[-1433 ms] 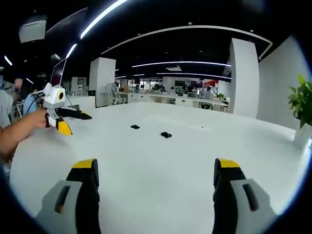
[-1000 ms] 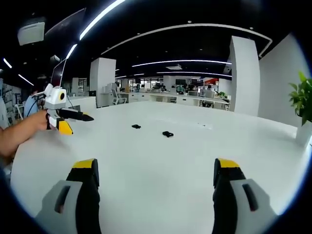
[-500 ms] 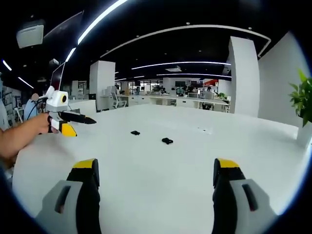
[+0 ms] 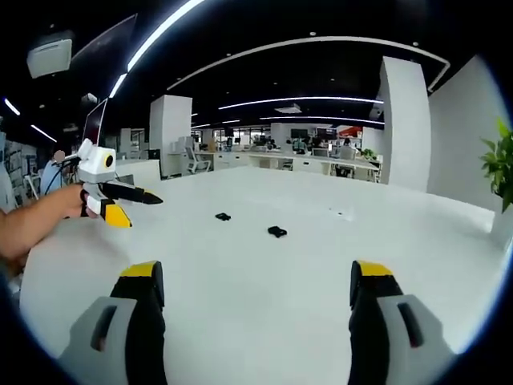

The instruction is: Snap the two parts of the plastic buckle together until the buckle closes and remains connected.

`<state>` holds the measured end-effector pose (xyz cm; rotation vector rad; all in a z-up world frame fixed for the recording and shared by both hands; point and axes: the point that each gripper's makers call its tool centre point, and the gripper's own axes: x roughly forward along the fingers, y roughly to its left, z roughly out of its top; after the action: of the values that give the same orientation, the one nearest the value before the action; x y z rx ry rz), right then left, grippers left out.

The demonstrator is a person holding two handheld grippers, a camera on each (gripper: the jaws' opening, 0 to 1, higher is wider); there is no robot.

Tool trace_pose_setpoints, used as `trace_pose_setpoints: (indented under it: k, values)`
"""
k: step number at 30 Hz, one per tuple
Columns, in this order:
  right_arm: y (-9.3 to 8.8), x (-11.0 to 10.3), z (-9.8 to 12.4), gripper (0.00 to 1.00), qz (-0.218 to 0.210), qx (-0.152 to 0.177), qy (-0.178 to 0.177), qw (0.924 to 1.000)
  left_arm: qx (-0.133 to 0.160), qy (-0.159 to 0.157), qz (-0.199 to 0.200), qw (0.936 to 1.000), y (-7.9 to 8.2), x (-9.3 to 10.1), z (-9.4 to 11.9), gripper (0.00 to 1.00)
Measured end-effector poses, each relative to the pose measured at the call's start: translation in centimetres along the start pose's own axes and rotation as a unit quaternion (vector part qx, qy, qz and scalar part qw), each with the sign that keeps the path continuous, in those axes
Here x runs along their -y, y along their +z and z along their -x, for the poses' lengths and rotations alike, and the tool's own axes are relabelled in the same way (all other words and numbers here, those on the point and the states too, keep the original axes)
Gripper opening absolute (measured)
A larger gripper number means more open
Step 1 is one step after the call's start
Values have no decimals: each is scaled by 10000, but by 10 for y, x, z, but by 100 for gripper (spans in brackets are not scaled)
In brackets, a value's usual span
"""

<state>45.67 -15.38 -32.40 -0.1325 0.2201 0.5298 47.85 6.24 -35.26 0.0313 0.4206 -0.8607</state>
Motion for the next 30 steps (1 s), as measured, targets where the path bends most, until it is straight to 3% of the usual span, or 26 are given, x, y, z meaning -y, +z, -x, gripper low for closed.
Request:
trace_pose_setpoints:
  k: [4, 10, 22, 30]
  values:
    - [6, 6, -2, 96, -20, 38, -36, 10000, -27, 13, 4, 10000, -2, -4, -1, 95]
    - [-1, 11, -4, 95, -73, -20, -76, 9999, -36, -12, 9, 10000, -3, -6, -2, 95]
    - [-1, 10, -9, 95, -19, -81, -65, 9999, 39, -4, 33, 10000, 8, -9, -7, 98]
    - [-1, 12, -11, 93, -28, -73, -65, 9999, -51, -17, -27, 10000, 4, -10, -12, 96]
